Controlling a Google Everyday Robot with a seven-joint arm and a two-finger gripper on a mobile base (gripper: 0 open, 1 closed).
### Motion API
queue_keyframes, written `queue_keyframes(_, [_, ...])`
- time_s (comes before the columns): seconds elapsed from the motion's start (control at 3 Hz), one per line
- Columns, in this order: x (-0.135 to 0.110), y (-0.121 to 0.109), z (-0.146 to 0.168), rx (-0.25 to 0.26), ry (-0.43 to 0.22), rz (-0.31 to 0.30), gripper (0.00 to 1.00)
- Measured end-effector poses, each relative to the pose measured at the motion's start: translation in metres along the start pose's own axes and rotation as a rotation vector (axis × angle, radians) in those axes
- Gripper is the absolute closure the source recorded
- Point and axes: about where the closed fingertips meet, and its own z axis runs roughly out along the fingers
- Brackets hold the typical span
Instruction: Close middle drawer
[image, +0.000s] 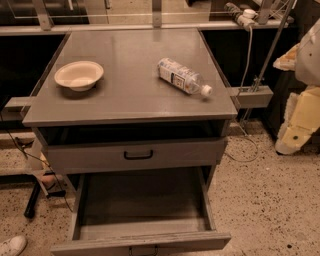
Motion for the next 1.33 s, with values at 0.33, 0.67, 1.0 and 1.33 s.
queue_keyframes(0.33, [0.0000, 0.0000, 0.0000, 0.000, 0.000, 0.000, 0.00])
queue_keyframes(0.67, [0.0000, 0.0000, 0.0000, 0.000, 0.000, 0.000, 0.19])
queue_keyframes(1.0, [0.0000, 0.0000, 0.0000, 0.000, 0.000, 0.000, 0.43])
queue_keyframes(1.33, [0.0000, 0.0000, 0.0000, 0.000, 0.000, 0.000, 0.65])
